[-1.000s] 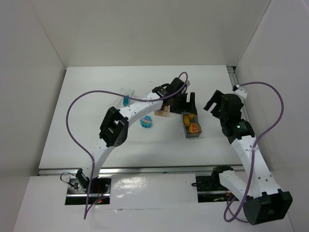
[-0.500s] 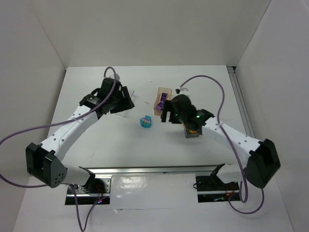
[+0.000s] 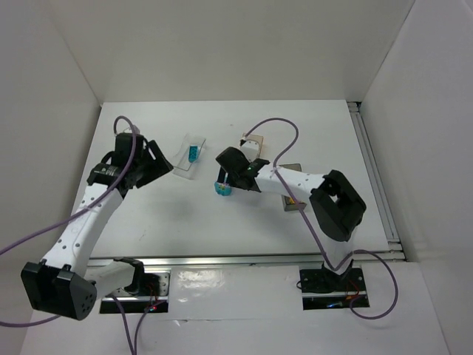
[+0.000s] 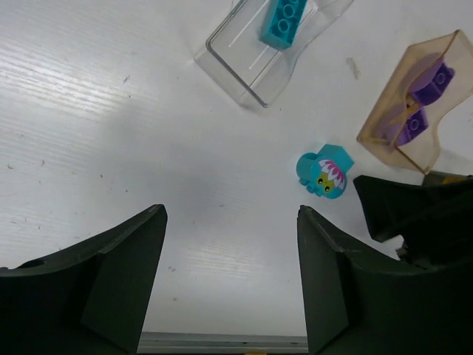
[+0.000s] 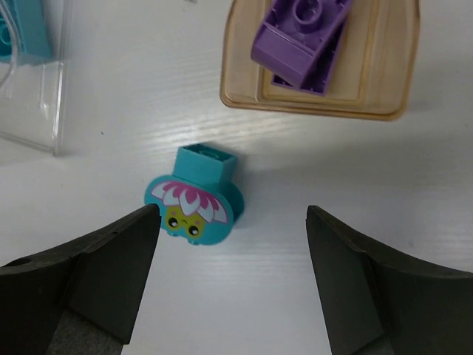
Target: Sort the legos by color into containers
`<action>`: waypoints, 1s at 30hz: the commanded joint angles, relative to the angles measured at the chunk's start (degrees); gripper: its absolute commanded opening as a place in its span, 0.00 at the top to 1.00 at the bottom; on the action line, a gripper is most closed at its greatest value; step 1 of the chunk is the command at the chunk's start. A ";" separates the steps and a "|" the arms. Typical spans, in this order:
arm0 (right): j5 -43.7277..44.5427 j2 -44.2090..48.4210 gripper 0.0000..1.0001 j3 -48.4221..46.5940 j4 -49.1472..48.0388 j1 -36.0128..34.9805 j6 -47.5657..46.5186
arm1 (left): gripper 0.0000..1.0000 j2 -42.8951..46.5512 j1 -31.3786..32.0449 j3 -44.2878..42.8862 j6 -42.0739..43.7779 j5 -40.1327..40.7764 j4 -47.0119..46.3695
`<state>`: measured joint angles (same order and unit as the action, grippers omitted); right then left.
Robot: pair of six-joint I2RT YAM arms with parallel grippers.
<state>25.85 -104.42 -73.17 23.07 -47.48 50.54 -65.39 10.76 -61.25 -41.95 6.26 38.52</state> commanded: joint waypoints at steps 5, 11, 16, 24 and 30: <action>4.30 -8.24 0.15 -11.11 -0.58 -0.24 6.14 | 0.22 1.49 -2.15 2.01 1.70 -5.56 -1.70; 5.36 -13.52 0.19 -15.52 3.74 -0.24 7.99 | 0.22 2.02 -3.38 3.07 2.84 -6.61 -2.22; 5.88 -15.28 0.28 -15.52 4.53 -0.24 9.13 | 0.23 2.02 -4.52 3.60 3.37 -7.67 -2.75; 4.75 -15.90 0.42 -14.99 3.30 -0.24 9.13 | 0.25 2.02 -4.52 4.74 3.37 -9.33 -3.81; 2.38 -15.90 0.50 -13.68 0.67 -0.24 8.52 | 0.25 2.02 -4.52 5.27 3.37 -9.34 -4.33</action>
<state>28.69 -119.63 -86.37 25.69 -47.48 58.67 -63.75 6.57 -56.21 -39.20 -2.11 35.59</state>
